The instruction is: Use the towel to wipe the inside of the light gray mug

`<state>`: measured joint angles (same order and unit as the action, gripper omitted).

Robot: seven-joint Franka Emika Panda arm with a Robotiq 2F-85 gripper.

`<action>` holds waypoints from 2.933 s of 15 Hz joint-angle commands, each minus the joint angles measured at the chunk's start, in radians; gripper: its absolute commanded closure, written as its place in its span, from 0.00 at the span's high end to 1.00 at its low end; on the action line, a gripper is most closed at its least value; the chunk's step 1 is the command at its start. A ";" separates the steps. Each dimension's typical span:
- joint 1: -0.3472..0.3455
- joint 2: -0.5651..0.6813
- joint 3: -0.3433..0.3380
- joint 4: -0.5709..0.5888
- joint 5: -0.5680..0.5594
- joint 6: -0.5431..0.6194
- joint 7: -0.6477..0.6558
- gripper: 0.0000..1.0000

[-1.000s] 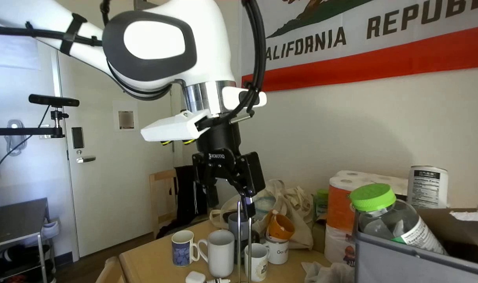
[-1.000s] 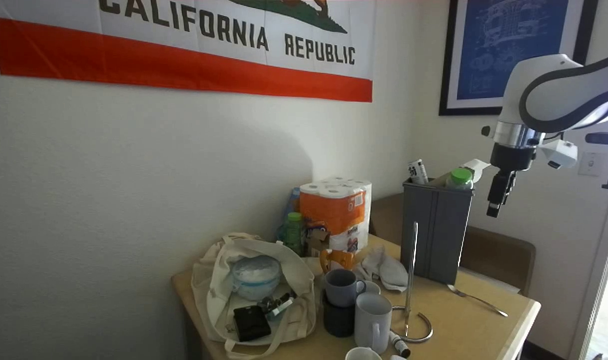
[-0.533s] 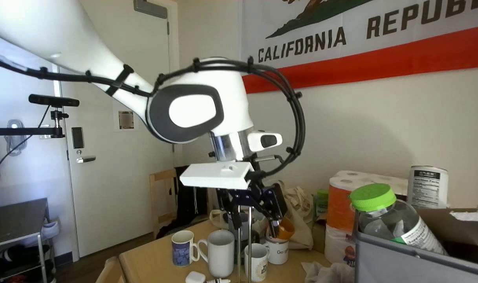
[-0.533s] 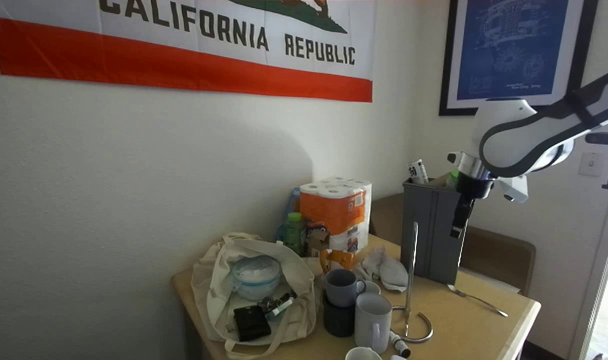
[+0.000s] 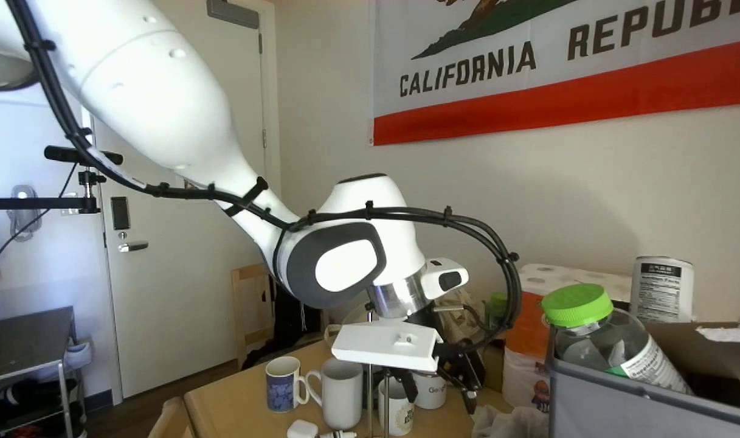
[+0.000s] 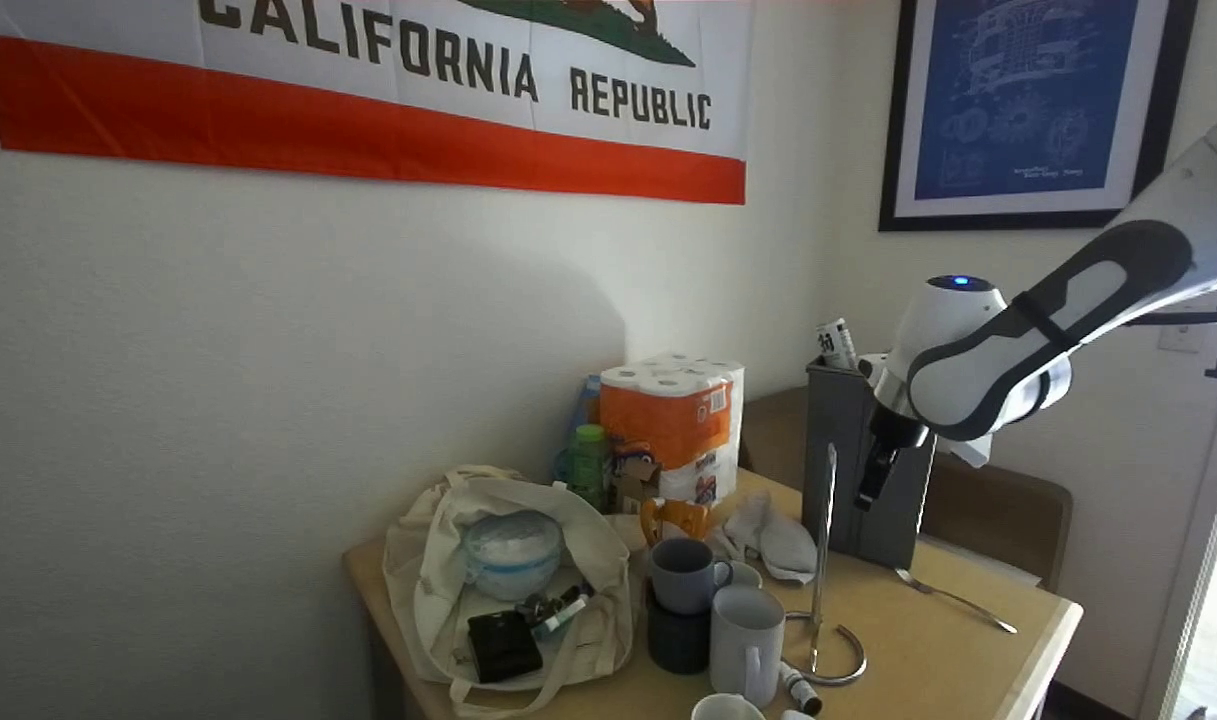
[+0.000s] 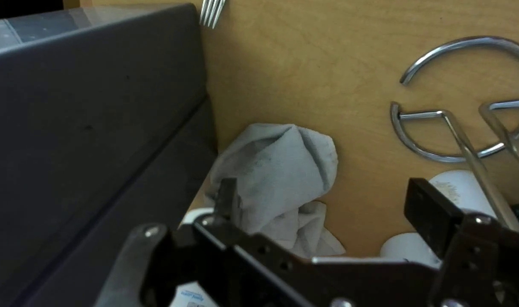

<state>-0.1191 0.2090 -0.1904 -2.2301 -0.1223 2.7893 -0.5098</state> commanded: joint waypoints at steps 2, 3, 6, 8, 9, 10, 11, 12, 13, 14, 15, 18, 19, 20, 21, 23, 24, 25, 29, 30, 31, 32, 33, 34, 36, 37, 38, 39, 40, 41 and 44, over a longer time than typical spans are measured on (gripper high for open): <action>-0.064 0.108 0.056 0.099 0.004 0.032 0.015 1.00; -0.061 0.076 0.051 0.050 -0.025 0.037 0.024 1.00; -0.069 0.095 0.060 0.061 -0.032 0.037 0.024 1.00; -0.069 0.095 0.061 0.061 -0.032 0.037 0.024 1.00; -0.073 0.125 0.069 0.078 -0.028 0.031 0.010 1.00; -0.082 0.156 0.081 0.094 -0.022 0.047 -0.007 1.00; -0.102 0.187 0.107 0.107 -0.001 0.069 -0.032 1.00; -0.126 0.222 0.135 0.128 0.017 0.074 -0.056 1.00; -0.153 0.253 0.165 0.147 0.031 0.077 -0.078 1.00; -0.175 0.290 0.185 0.173 0.033 0.084 -0.093 1.00; -0.200 0.319 0.211 0.196 0.040 0.084 -0.115 1.00; -0.252 0.406 0.242 0.277 0.026 0.093 -0.153 1.00; -0.270 0.434 0.252 0.305 0.025 0.103 -0.167 1.00; -0.285 0.456 0.261 0.331 0.024 0.107 -0.179 1.00; -0.306 0.487 0.278 0.360 0.027 0.127 -0.200 1.00; -0.346 0.536 0.321 0.408 0.036 0.156 -0.227 1.00; -0.370 0.560 0.348 0.431 0.038 0.167 -0.243 1.00; -0.389 0.587 0.371 0.455 0.036 0.180 -0.255 1.00; -0.453 0.673 0.461 0.526 0.034 0.192 -0.295 1.00; -0.459 0.688 0.474 0.538 0.031 0.188 -0.301 0.97; -0.464 0.703 0.485 0.550 0.028 0.188 -0.307 0.73; -0.465 0.711 0.494 0.559 0.025 0.183 -0.307 0.72; -0.465 0.718 0.498 0.565 0.022 0.184 -0.314 0.70; -0.462 0.722 0.500 0.569 0.021 0.185 -0.313 0.64; -0.460 0.724 0.510 0.573 0.017 0.183 -0.316 0.47; -0.456 0.722 0.511 0.573 0.016 0.183 -0.315 0.41; -0.457 0.721 0.516 0.571 0.014 0.181 -0.317 0.32; -0.452 0.714 0.514 0.566 0.012 0.177 -0.313 0.25; -0.448 0.709 0.515 0.563 0.011 0.175 -0.310 0.16; -0.441 0.703 0.509 0.559 0.010 0.172 -0.303 0.10; -0.408 0.672 0.482 0.540 0.009 0.164 -0.272 0.00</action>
<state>-0.5594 0.9157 0.3111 -1.6749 -0.1114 2.9647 -0.7857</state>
